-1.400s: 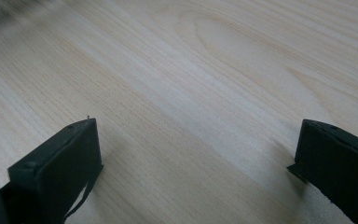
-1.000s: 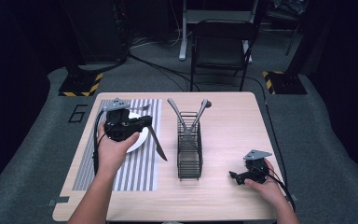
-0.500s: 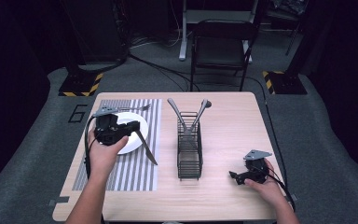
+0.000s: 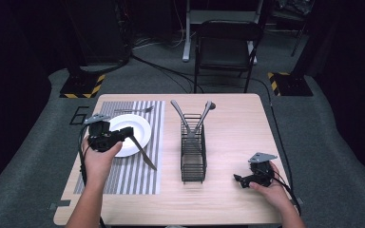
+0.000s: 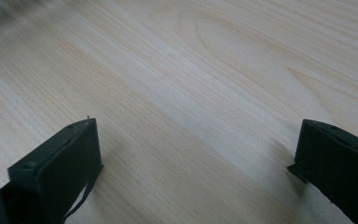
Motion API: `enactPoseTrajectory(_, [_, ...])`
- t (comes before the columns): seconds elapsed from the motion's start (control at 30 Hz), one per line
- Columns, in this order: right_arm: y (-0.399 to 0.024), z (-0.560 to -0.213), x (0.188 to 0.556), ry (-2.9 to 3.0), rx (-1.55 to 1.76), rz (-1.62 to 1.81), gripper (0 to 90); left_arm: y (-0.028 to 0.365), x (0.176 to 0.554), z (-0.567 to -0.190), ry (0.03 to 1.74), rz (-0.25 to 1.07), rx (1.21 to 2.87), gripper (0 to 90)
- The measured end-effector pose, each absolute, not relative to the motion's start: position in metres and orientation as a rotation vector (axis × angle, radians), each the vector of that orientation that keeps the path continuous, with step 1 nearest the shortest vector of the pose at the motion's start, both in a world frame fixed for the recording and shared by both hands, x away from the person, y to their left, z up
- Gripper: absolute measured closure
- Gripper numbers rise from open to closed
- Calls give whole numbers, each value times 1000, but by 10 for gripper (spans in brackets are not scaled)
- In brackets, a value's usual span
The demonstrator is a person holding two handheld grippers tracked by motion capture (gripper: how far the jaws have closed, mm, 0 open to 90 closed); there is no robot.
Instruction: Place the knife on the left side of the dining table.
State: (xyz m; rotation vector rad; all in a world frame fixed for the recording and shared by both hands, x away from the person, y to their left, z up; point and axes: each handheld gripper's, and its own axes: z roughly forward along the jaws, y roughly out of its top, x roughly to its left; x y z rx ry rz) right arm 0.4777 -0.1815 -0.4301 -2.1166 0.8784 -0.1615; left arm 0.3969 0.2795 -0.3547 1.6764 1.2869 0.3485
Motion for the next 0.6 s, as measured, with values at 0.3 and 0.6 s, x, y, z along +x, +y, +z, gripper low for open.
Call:
enactPoseTrajectory(0.3, [-181,-430,478,879,-2117,-162,0,303,393,-368,1386,376,1610,805])
enactPoseTrajectory(0.6, [-181,-430,478,881,-2116,-163,0,326,391,-387,1479,372,1515,781])
